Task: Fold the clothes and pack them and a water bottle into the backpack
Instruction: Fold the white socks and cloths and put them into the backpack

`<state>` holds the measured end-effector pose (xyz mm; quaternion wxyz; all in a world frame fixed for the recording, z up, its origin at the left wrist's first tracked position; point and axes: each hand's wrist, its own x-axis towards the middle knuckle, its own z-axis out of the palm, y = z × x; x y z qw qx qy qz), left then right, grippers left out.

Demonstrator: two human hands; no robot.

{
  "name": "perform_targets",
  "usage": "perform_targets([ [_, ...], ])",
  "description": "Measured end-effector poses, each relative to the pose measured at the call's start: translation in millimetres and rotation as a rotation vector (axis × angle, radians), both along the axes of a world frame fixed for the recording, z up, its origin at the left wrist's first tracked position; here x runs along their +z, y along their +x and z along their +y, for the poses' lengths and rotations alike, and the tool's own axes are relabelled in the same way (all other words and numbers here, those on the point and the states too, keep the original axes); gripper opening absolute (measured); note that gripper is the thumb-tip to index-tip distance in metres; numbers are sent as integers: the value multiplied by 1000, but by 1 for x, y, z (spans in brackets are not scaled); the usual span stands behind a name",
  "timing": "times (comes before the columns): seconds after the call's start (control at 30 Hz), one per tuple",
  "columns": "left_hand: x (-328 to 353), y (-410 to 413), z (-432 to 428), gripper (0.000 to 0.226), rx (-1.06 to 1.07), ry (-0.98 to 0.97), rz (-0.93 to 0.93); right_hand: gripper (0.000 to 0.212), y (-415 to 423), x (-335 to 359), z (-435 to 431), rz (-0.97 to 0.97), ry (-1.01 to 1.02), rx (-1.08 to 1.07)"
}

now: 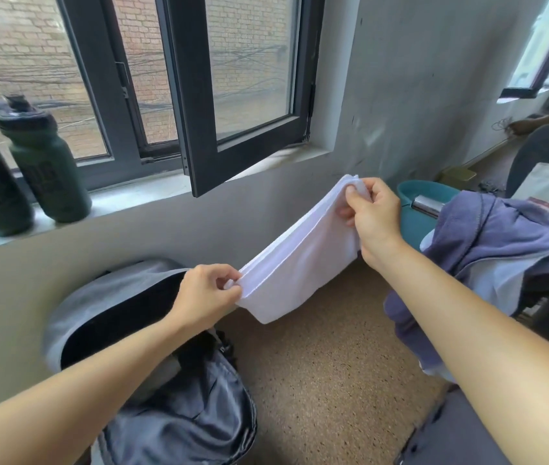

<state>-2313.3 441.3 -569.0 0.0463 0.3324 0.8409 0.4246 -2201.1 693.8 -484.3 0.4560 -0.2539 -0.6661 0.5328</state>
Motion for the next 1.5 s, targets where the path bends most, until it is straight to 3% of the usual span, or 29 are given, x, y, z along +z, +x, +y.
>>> perform_targets([
  [0.2, 27, -36, -21, 12, -38, 222, -349, 15, 4, -16, 20, -307, 221, -29],
  [0.33, 41, -50, -31, 28, 5, 337, -599, 21, 0, -14, 10, -383, 309, 32],
  [0.5, 42, -59, -41, 20, 156, 456, -819, 29, -7, -13, -8, -392, 352, 87],
  [0.63, 39, -62, -44, 31, 203, 441, -978, 32, -13, -9, -19, -338, 109, 194],
  [0.77, 26, -57, -42, 41, 228, 339, -1054, 15, -13, -1, -32, -238, -282, 347],
  [0.83, 26, -48, -40, 66, 83, 257, -1094, 9, -11, 3, -36, -200, -431, 398],
  [0.9, 30, -37, -40, 74, -91, 155, -1091, 8, -12, 4, -37, -167, -525, 412],
  [1.0, 24, -32, -40, 61, -257, 62, -1072, 9, -12, 5, -35, -154, -571, 385],
  [1.07, 20, -33, -40, 46, -284, 24, -1069, 9, -11, 3, -30, -150, -573, 363],
  [1.13, 19, -34, -39, 46, -262, 52, -1042, 9, -10, 0, -24, -163, -550, 325],
  [1.27, 16, -41, -36, 54, -126, 241, -975, 14, -10, -10, -9, -242, -370, 215],
  [1.37, 14, -48, -36, 45, -111, 349, -879, 22, -9, -19, -3, -333, -138, 122],
  [1.5, 15, -43, -32, 26, 69, 350, -477, 24, -9, -27, -3, -463, 165, 45],
])
